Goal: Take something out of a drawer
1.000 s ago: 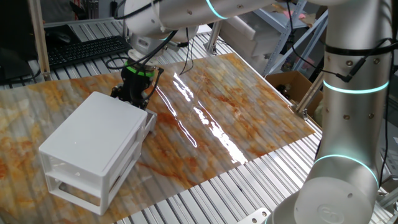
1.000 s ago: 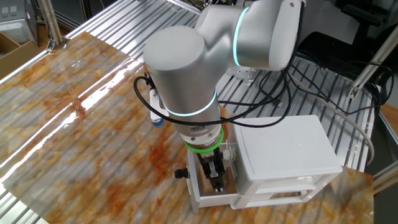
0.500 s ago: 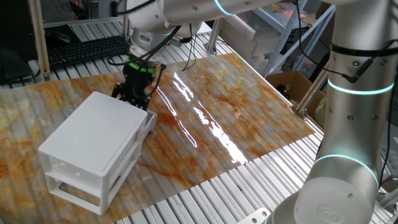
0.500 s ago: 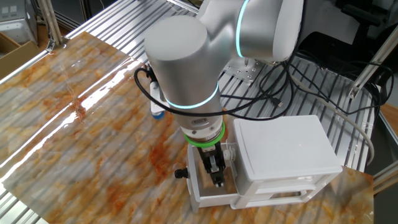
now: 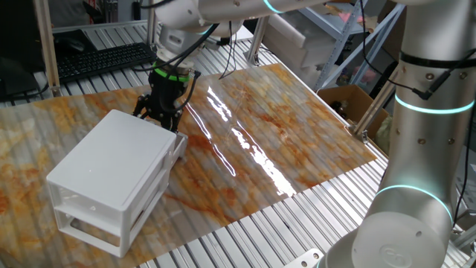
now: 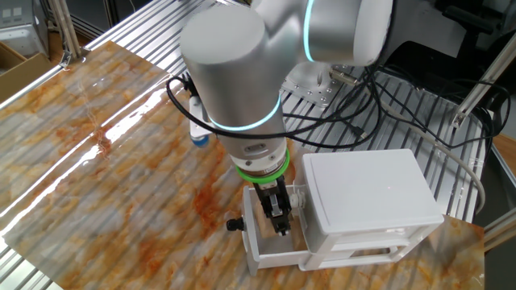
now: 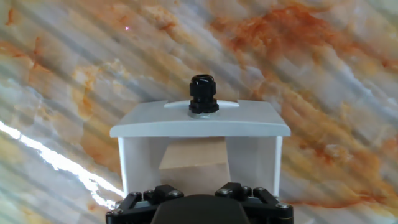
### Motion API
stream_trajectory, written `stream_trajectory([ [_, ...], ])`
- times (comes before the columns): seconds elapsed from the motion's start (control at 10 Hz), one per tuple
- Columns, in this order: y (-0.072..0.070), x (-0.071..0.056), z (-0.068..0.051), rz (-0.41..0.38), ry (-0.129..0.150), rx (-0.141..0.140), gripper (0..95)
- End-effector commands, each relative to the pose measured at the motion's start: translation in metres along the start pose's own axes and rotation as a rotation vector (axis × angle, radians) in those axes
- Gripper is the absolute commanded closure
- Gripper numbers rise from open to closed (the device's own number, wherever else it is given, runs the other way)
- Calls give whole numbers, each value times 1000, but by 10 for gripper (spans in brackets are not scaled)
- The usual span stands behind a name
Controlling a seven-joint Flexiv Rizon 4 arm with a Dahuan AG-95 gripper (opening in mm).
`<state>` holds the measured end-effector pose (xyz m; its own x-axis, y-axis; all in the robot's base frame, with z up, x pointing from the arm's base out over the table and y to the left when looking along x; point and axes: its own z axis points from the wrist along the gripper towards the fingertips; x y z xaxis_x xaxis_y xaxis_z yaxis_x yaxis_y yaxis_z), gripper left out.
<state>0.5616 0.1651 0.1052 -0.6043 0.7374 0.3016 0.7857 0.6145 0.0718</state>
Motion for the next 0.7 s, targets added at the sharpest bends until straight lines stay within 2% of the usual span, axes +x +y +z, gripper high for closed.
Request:
stream_trajectory([
  [0.1, 0, -1, -4, -2, 0, 0, 950],
  [0.5, -1, -1, -16, -17, 1, 4, 950],
  [0.7, -1, -2, -19, -33, -7, 13, 950],
])
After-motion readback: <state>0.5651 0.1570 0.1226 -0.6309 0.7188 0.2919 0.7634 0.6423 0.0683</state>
